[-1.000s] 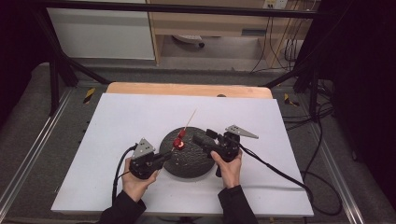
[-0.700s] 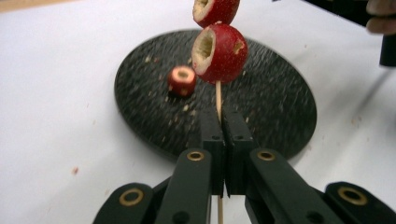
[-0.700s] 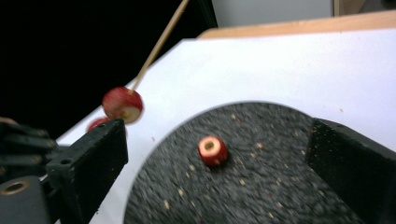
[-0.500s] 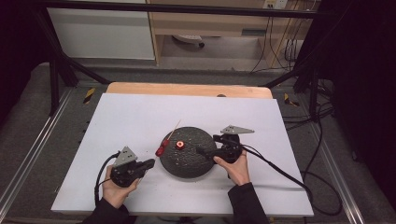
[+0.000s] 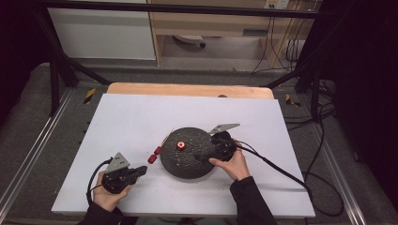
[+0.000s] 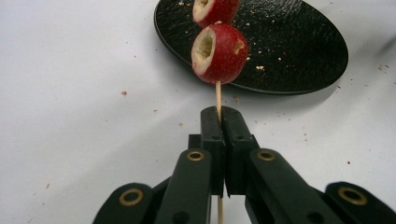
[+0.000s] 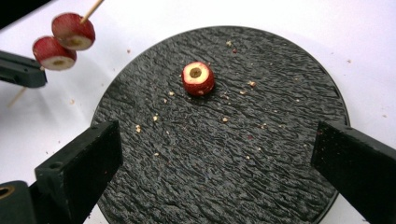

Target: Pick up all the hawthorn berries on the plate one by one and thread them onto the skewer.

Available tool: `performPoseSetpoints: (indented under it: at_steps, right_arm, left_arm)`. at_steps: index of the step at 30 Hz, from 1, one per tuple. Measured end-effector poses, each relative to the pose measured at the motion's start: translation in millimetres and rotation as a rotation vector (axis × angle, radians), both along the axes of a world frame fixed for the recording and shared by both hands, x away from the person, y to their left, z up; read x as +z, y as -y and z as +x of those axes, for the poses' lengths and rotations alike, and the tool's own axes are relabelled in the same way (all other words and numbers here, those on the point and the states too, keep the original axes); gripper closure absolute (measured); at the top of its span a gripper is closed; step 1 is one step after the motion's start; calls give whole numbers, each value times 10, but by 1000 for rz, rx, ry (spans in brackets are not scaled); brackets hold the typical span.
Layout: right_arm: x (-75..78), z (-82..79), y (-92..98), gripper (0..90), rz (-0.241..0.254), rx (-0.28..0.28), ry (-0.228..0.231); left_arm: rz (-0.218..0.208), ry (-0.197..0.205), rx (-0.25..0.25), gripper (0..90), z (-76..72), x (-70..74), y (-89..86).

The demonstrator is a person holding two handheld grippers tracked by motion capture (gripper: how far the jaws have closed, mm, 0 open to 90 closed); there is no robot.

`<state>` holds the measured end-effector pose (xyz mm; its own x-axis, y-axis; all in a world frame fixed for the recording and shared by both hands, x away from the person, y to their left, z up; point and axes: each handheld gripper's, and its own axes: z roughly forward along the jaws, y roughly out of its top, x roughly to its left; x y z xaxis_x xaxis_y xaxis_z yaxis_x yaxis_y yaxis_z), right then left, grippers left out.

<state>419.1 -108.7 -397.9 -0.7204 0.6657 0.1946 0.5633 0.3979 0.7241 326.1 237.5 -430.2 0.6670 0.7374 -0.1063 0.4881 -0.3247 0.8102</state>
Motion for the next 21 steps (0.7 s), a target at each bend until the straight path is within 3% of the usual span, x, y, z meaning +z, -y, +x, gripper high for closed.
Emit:
performPoseSetpoints:
  at_steps: [11,21]
  right_arm:
    - [87,176,-363,65,-158,76,-32]
    - [54,388,-637,81,-237,114,-75]
  left_arm:
    - [-1,-11,3,883,-7,-29,-108]
    - [-9,-20,9,883,7,-39,-153]
